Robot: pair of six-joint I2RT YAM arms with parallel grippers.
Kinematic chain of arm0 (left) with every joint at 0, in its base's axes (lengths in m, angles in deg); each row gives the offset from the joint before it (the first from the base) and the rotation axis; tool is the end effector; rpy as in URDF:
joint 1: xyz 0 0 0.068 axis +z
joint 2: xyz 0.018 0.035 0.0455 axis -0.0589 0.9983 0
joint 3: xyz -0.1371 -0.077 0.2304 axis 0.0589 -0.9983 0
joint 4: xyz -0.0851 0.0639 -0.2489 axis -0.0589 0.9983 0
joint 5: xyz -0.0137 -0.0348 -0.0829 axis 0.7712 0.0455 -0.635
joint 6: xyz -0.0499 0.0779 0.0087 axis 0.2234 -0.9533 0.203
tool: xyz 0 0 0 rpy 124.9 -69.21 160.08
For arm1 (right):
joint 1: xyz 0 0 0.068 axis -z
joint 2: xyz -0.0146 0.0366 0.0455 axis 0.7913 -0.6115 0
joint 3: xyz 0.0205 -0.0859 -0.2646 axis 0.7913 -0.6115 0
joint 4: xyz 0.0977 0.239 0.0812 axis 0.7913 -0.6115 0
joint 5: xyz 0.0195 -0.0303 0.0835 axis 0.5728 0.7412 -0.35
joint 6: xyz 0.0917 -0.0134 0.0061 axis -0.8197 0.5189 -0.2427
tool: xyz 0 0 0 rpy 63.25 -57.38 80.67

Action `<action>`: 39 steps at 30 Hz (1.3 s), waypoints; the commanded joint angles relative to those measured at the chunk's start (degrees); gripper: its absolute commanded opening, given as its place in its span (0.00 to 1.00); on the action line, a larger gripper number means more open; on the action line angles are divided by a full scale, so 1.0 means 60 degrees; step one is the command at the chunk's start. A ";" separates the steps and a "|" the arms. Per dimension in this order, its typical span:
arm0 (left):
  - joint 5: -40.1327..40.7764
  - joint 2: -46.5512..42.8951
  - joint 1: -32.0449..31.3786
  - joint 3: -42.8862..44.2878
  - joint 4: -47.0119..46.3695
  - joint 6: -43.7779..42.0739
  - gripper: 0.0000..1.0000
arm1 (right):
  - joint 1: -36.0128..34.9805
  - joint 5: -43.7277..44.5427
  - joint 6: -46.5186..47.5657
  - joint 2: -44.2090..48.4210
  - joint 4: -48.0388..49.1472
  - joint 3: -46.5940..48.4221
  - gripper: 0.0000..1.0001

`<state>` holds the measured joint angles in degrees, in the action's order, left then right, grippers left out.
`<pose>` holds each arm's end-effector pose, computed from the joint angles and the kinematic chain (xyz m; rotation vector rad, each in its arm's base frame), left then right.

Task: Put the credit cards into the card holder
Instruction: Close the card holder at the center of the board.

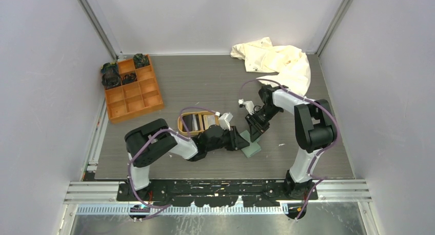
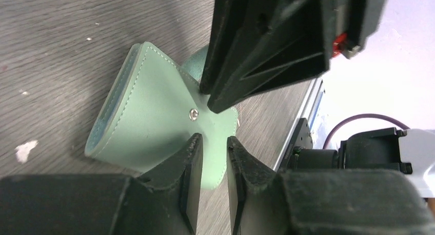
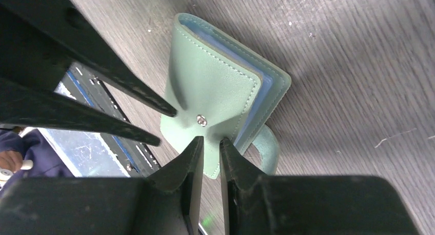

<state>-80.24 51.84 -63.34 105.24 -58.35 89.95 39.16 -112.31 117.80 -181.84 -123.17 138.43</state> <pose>0.2008 -0.3634 0.1057 0.1192 2.1687 -1.4113 0.2838 0.1184 0.1247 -1.1831 2.7109 1.0150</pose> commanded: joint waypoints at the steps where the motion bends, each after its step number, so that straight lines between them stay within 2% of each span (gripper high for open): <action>1: 0.0531 -0.1209 -0.0043 -0.0573 -0.0392 -0.0840 0.26 | -0.0112 0.0653 -0.0294 -0.0106 0.0248 0.0243 0.24; 5: 0.1235 -0.1914 -0.0050 -0.1084 0.0260 -0.1534 0.28 | -0.0202 0.0501 -0.0220 -0.0032 0.0290 0.0212 0.24; 8: 0.1230 -0.2066 -0.0042 -0.0988 0.0616 -0.1977 0.28 | -0.0283 0.0378 -0.0120 0.0081 0.0297 0.0197 0.24; 20: 0.1207 -0.1041 -0.0042 -0.0160 0.0553 -0.3249 0.27 | -0.0222 -0.0098 0.0602 0.1366 0.0548 -0.0136 0.27; 24: 0.1230 -0.0753 -0.0100 -0.0036 0.0628 -0.3298 0.24 | 0.0168 -0.0965 0.0974 0.2522 0.0706 -0.0394 0.29; 25: 0.1285 -0.0707 -0.0128 -0.0045 0.0648 -0.3298 0.24 | 0.0289 -0.1109 0.1051 0.2894 0.0865 -0.0540 0.31; 28: 0.1426 -0.0609 -0.0195 -0.0063 0.0724 -0.3271 0.23 | 0.0714 -0.1258 0.1300 0.3944 0.1445 -0.1192 0.48; 30: 0.1467 -0.0561 -0.0221 -0.0038 0.0778 -0.3241 0.22 | 0.0938 -0.1090 0.1493 0.4227 0.1576 -0.1538 0.53; 34: 0.1605 -0.0515 -0.0297 -0.0056 0.0829 -0.3225 0.21 | 0.1197 -0.0114 0.1124 0.3768 0.1277 -0.1488 0.53; 39: 0.1641 -0.0498 -0.0368 -0.0077 0.0822 -0.3210 0.20 | 0.1227 0.0217 0.0331 0.2832 0.1108 -0.1239 0.50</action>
<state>-71.45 47.92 -64.74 103.86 -52.84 72.07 46.33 -113.07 123.29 -161.89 -116.57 129.68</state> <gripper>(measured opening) 0.208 0.514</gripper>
